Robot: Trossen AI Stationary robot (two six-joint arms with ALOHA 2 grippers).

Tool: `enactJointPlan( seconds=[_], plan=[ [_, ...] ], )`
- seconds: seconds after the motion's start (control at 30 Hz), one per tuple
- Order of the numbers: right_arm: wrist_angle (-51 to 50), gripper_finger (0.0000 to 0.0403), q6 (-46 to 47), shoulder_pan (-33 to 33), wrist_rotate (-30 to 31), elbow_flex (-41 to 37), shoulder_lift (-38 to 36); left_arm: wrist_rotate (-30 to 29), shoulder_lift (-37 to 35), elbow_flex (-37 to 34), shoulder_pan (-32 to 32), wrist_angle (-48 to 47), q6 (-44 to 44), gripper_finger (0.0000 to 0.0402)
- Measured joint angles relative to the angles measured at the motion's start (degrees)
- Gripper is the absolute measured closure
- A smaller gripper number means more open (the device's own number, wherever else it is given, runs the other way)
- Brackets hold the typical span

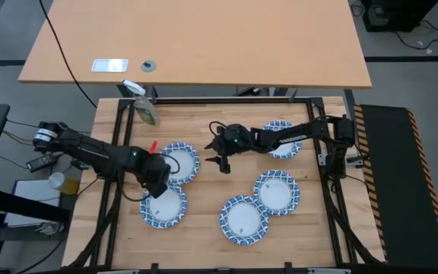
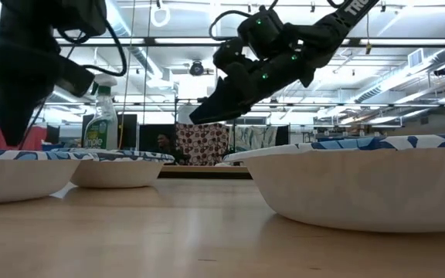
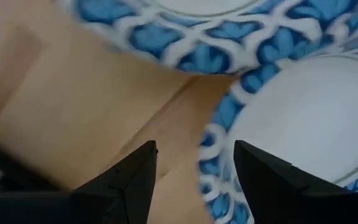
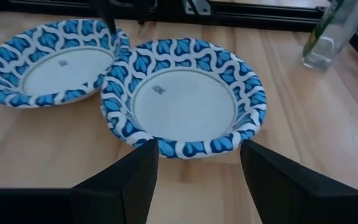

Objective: Nest bowls inside each other
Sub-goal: Adjust the white bowl

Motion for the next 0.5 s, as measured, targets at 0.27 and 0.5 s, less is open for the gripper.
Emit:
enactJointPlan(
  seconds=[0.27,0.5],
  plan=[
    [-0.22,0.0167,0.02,0.04,-0.92,0.06,-0.02,5.09,-0.04,-1.15,-0.37,5.09,5.99,0.0184],
    [-0.37,0.0167,0.02,0.20,-0.92,0.06,-0.02,13.79,-0.04,-1.17,-1.25,8.39,5.80,0.0184]
  ],
)
